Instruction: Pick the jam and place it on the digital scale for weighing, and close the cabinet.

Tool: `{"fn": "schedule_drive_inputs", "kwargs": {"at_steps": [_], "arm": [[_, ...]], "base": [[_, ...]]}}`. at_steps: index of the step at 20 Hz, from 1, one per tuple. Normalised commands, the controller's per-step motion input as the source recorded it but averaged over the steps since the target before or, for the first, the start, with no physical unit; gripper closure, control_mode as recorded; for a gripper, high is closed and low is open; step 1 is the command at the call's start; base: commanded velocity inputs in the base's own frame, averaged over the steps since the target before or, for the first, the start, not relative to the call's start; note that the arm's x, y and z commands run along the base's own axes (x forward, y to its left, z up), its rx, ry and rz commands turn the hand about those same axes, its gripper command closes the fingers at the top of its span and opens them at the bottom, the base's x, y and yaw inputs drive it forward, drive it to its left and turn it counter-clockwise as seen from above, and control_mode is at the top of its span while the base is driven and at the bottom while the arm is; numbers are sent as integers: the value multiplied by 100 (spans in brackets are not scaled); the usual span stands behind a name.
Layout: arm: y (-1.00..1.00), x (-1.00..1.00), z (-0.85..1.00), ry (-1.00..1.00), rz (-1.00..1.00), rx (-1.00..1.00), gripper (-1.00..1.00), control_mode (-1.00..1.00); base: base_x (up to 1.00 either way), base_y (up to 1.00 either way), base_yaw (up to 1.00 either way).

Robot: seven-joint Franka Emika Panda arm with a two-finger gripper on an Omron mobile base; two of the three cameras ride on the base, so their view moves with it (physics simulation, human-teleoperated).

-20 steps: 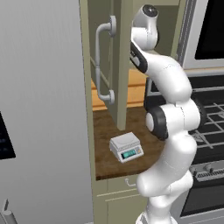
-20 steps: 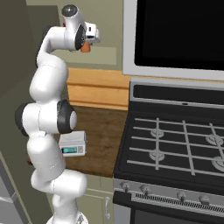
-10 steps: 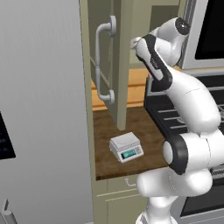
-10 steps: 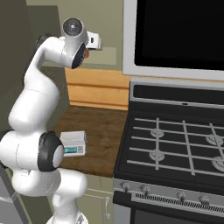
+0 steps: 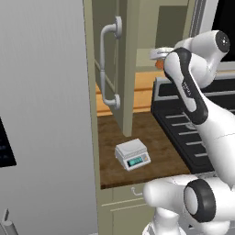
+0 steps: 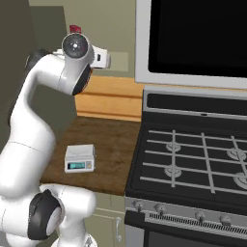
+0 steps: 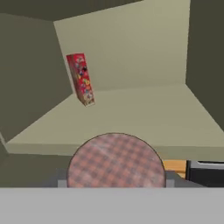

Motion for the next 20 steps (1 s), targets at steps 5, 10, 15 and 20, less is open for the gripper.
{"fn": "schedule_drive_inputs", "kwargs": {"at_steps": [5,10,15,20], "arm": [[-42,-100,-26,-8,7,1,100,-100],[-30,-63,-55,-8,19,0,100,-100],[-16,-6,-100,0,36,-1,100,-100],[-1,5,-95,3,39,-14,100,-100]], "base": [[0,0,0],[0,0,0],[0,0,0],[0,0,0]]}}
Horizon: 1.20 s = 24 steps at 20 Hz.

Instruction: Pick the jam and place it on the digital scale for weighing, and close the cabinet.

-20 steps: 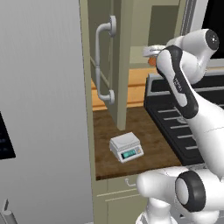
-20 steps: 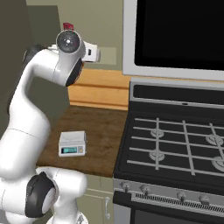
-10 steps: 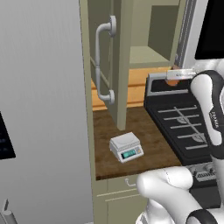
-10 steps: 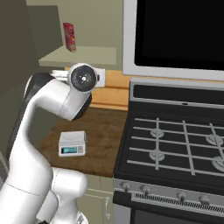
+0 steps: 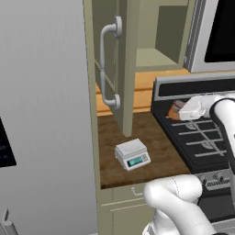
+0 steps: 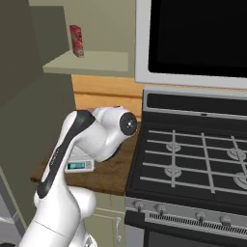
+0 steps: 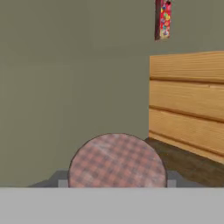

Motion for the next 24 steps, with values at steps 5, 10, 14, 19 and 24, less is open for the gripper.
{"fn": "schedule_drive_inputs", "kwargs": {"at_steps": [5,10,14,19,24], "arm": [[21,25,-97,0,42,-20,100,-100],[52,24,-58,5,22,-17,100,-100],[68,34,-36,4,8,-5,100,-100],[64,21,-36,0,1,-4,100,-100],[32,19,-32,0,1,-4,100,-100]], "base": [[0,0,0],[0,0,0],[0,0,0],[0,0,0],[0,0,0]]}}
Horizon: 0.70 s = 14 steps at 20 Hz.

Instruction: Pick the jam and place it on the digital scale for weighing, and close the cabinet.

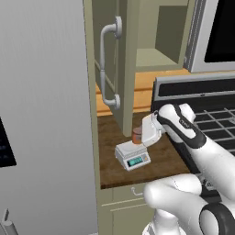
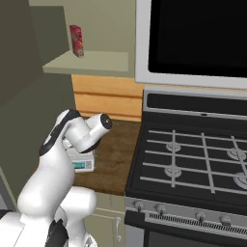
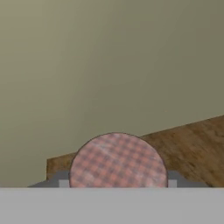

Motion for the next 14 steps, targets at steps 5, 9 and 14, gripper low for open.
{"fn": "schedule_drive_inputs", "kwargs": {"at_steps": [5,9,14], "arm": [[8,27,-39,0,5,-2,100,-100],[0,18,-27,0,8,0,100,-100],[0,2,-18,0,0,0,100,-100]], "base": [[0,0,0],[0,0,0],[0,0,0]]}}
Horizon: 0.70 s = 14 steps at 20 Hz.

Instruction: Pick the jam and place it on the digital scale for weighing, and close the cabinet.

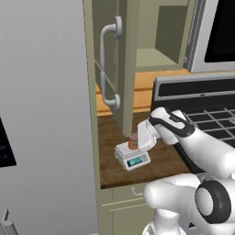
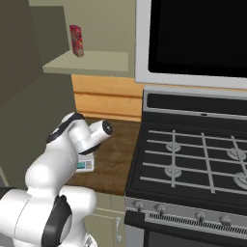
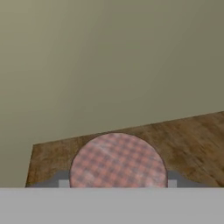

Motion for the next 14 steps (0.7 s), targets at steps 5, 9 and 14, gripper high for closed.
{"fn": "schedule_drive_inputs", "kwargs": {"at_steps": [5,9,14], "arm": [[0,2,-8,0,0,0,100,-100],[0,24,-16,0,0,0,100,-100],[0,28,-30,0,0,-1,100,-100]], "base": [[0,0,0],[0,0,0],[0,0,0]]}}
